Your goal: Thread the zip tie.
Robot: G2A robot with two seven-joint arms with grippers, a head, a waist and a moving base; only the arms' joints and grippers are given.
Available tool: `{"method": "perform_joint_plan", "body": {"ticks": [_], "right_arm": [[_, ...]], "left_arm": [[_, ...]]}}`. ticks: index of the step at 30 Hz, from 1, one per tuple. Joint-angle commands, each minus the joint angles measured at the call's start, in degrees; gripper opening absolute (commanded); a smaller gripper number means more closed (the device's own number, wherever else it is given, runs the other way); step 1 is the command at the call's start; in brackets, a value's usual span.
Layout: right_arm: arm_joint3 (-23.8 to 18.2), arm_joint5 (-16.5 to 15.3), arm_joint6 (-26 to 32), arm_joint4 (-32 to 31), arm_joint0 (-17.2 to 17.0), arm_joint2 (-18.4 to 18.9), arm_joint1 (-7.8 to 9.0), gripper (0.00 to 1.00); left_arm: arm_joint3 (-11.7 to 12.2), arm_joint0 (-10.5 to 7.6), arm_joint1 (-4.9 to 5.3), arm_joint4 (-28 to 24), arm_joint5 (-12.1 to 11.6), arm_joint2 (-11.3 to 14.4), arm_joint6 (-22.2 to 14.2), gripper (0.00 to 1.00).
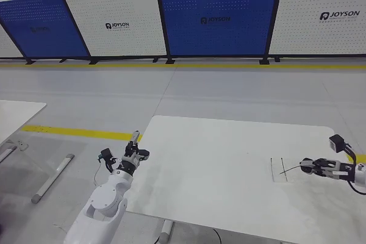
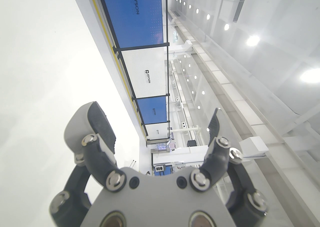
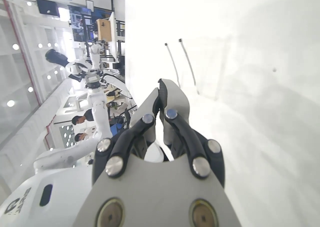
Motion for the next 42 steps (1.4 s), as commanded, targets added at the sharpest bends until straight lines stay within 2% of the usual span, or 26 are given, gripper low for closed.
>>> {"method": "perform_joint_plan", "body": {"ticks": [1, 3, 5, 16, 18, 22, 27, 31, 42], "right_arm": [[-4.3, 0.0, 2.6, 2.9, -2.9, 4.3, 1.06, 0.00], [-9.1, 0.0, 3.6, 5.5, -6.6, 8.0, 1.93, 0.00], [-11.9, 0.0, 3.6, 5.4, -8.8, 9.3, 2.49, 0.00], [-12.1, 0.1, 3.2, 5.3, -9.0, 9.3, 2.46, 0.00], [-14.5, 0.6, 1.5, 4.6, -10.4, 8.4, 2.21, 0.00], [-20.3, 0.0, 0.0, 9.4, -13.0, 8.2, 1.51, 0.00], [-29.9, 0.0, -6.4, 9.8, -15.9, 8.3, 0.93, 0.00], [-34.4, 2.4, -11.0, 10.2, -16.1, 5.7, -0.20, 0.00], [-34.6, 3.0, -11.3, 9.8, -16.0, 5.3, -0.30, 0.00]], "left_arm": [[0.0, 0.00, 0.00, 0.0, 0.0, 0.0, 0.0, 1.00], [0.0, 0.00, 0.00, 0.0, 0.0, 0.0, 0.0, 1.00], [0.0, 0.00, 0.00, 0.0, 0.0, 0.0, 0.0, 1.00], [0.0, 0.00, 0.00, 0.0, 0.0, 0.0, 0.0, 1.00], [0.0, 0.00, 0.00, 0.0, 0.0, 0.0, 0.0, 1.00], [0.0, 0.00, 0.00, 0.0, 0.0, 0.0, 0.0, 1.00], [0.0, 0.00, 0.00, 0.0, 0.0, 0.0, 0.0, 1.00], [0.0, 0.00, 0.00, 0.0, 0.0, 0.0, 0.0, 1.00], [0.0, 0.00, 0.00, 0.0, 0.0, 0.0, 0.0, 1.00]]}}
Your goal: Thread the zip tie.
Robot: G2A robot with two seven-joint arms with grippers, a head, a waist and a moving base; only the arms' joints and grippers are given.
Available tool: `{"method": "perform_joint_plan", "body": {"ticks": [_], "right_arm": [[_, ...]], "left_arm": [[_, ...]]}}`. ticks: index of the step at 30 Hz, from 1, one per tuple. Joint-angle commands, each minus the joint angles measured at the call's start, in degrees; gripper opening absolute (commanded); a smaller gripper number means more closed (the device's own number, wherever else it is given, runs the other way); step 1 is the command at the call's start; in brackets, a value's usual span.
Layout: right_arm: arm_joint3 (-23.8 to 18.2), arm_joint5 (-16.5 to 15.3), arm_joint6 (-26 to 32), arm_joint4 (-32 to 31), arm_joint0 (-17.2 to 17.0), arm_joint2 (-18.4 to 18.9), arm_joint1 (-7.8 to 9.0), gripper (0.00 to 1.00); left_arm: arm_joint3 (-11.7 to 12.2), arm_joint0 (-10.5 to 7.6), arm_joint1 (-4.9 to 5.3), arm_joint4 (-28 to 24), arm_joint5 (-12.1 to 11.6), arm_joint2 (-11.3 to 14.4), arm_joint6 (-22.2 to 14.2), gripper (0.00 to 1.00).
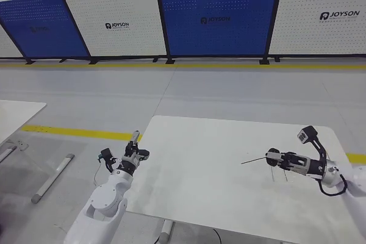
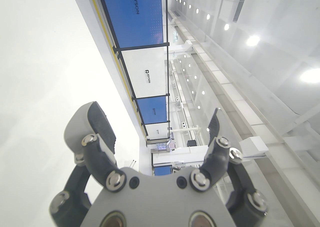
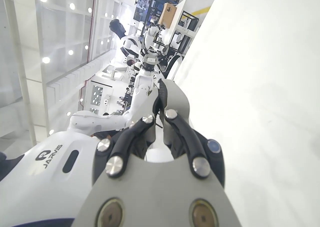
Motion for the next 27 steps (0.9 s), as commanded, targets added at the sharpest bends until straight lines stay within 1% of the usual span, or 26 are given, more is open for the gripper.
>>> {"method": "perform_joint_plan", "body": {"ticks": [1, 4, 7, 8, 9, 11, 12, 14, 15, 16, 18, 27], "right_arm": [[0.0, 0.0, 0.0, 0.0, 0.0, 0.0, 0.00, 0.00], [0.0, 0.0, 0.0, 0.0, 0.0, 0.0, 0.00, 0.00], [0.0, 0.0, 0.0, 0.0, 0.0, 0.0, 0.00, 0.00], [0.0, 0.0, 0.0, 0.0, 0.0, 0.0, 0.00, 0.00], [0.0, 0.0, 0.0, 0.0, 0.0, 0.0, 0.00, 0.00], [0.0, 0.0, 0.0, 0.0, 0.0, 0.0, 0.00, 0.00], [0.0, 0.0, 0.0, 0.0, 0.0, 0.0, 0.00, 0.00], [0.0, 0.0, 0.0, 0.0, 0.0, 0.0, 0.00, 0.00], [0.0, 0.0, 0.0, 0.0, 0.0, 0.0, 0.00, 0.00], [0.0, 0.0, 0.0, 0.0, 0.0, 0.0, 0.00, 0.00], [0.0, 0.0, 0.0, 0.0, 0.0, 0.0, 0.00, 0.00], [0.0, 0.0, 0.0, 0.0, 0.0, 0.0, 0.00, 0.00]], "left_arm": [[0.0, 0.00, 0.00, 0.0, 0.0, 0.0, 0.0, 1.00], [-0.2, -0.20, -0.02, -0.1, 0.0, 0.1, -0.4, 1.00], [-1.9, -0.55, 0.04, 1.0, -0.1, 0.7, -3.5, 1.00], [-2.6, -0.45, 0.08, 1.7, 0.4, 1.4, -5.2, 1.00], [-3.4, -0.29, 0.21, 2.5, 1.1, 2.1, -8.4, 1.00], [-4.2, 0.00, 0.41, 3.4, 2.2, 3.1, -13.2, 1.00], [-4.3, 0.06, 0.56, 3.6, 3.3, 3.8, -16.8, 1.00], [-4.0, -0.24, 0.76, 4.6, 4.4, 4.6, -20.5, 1.00], [-3.5, -0.45, 0.82, 5.2, 4.8, 5.3, -22.2, 1.00], [-2.5, -1.07, 0.86, 5.6, 5.4, 6.0, -23.5, 1.00], [-0.8, -2.18, 0.81, 4.5, 6.6, 6.5, -24.0, 1.00], [-0.8, -2.18, 0.81, 4.5, 6.6, 6.5, -24.0, 1.00]]}}
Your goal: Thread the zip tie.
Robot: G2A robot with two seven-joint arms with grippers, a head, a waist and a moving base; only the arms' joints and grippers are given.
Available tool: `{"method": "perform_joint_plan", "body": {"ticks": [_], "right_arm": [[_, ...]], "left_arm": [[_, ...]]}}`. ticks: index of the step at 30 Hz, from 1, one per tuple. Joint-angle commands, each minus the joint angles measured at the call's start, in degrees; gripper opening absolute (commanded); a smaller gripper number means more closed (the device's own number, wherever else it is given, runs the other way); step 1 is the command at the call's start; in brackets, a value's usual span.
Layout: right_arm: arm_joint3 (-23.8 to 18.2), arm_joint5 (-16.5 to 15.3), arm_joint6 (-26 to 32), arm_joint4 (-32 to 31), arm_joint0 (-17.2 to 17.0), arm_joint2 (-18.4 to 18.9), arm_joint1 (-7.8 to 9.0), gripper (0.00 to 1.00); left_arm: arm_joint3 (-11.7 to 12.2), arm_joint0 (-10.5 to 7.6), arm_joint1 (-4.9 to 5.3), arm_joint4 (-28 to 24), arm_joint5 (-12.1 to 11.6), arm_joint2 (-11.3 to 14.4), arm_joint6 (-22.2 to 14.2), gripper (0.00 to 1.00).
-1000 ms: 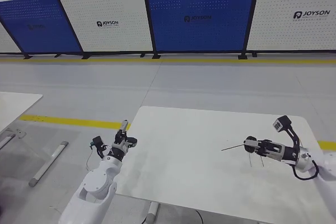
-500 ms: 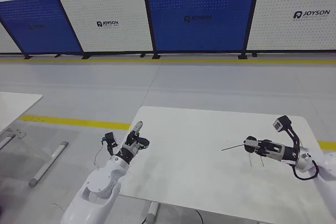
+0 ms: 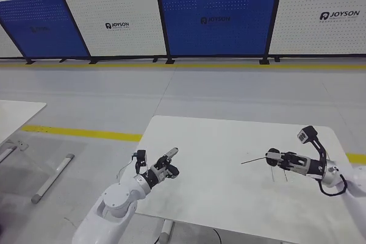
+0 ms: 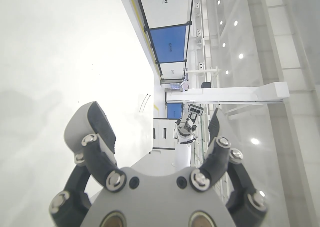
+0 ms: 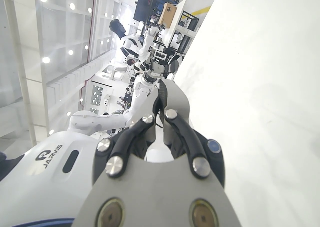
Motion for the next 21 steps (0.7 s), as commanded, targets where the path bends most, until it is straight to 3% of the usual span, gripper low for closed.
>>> {"method": "perform_joint_plan", "body": {"ticks": [1, 5, 9, 11, 15, 16, 21], "right_arm": [[-0.1, 0.1, -0.3, 0.4, -0.2, 0.0, -0.04, 0.00], [-1.4, 0.6, -5.0, 0.6, -1.6, -0.2, -0.50, 0.00], [-3.9, 1.1, -13.6, -1.7, -2.6, -2.7, -1.70, 0.00], [-3.5, 1.1, -14.9, -0.6, -2.7, -3.8, -2.32, 0.00], [-0.6, 2.1, -16.4, 2.3, -1.7, -6.1, -3.69, 0.00], [-0.6, 2.1, -16.4, 2.3, -1.7, -6.1, -3.69, 0.00], [-0.6, 2.1, -16.4, 2.3, -1.7, -6.1, -3.69, 0.00]], "left_arm": [[0.0, -0.04, 0.00, 0.1, 0.0, 0.1, -0.1, 1.00], [0.2, -0.98, 0.36, 5.8, 0.7, 2.5, -3.9, 1.00], [0.5, -3.28, 0.57, 12.1, 1.8, 6.8, -7.9, 1.00], [0.6, -4.43, 0.67, 13.4, 2.2, 8.2, -10.5, 1.00], [1.1, -6.12, 0.61, 16.2, 2.3, 11.3, -11.2, 1.00], [1.5, -6.60, 0.48, 15.7, 2.4, 11.6, -9.7, 1.00], [1.5, -6.60, 0.48, 15.7, 2.4, 11.6, -9.7, 1.00]]}}
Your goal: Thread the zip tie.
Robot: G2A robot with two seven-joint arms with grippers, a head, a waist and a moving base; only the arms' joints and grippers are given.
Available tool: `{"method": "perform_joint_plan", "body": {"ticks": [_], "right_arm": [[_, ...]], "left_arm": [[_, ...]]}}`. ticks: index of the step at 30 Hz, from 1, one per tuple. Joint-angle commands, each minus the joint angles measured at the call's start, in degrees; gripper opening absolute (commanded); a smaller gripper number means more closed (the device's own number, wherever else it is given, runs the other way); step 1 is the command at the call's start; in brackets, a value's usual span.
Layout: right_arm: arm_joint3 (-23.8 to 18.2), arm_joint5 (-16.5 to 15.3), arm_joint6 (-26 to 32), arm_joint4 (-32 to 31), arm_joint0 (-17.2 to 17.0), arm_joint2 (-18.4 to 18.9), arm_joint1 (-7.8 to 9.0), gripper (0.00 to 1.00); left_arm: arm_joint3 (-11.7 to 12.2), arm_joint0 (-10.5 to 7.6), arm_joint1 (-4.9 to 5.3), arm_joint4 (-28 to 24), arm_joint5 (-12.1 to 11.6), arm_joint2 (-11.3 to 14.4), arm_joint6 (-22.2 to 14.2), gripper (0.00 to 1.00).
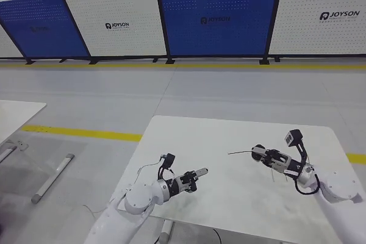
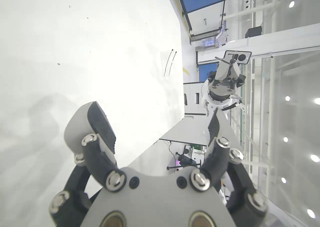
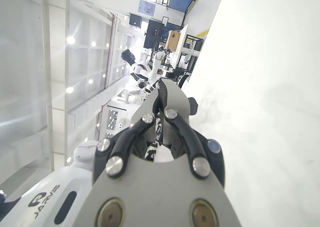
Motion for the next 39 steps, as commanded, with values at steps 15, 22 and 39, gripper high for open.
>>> {"method": "perform_joint_plan", "body": {"ticks": [15, 22, 39], "right_arm": [[-1.7, -2.7, -3.6, -1.5, -0.8, -3.4, -2.08, 0.00], [1.8, -3.5, -4.3, -2.5, 1.3, -8.4, -4.87, 0.00], [-0.9, -5.0, -7.7, -1.6, -0.9, -7.8, -5.78, 0.00]], "left_arm": [[-0.7, -0.15, -0.31, -4.0, -9.5, 2.2, 1.6, 1.00], [-1.6, -1.04, -0.63, -8.8, -11.6, 2.8, 3.8, 1.00], [2.9, -3.82, -1.76, -20.1, -13.4, 4.8, 7.4, 1.00]]}}
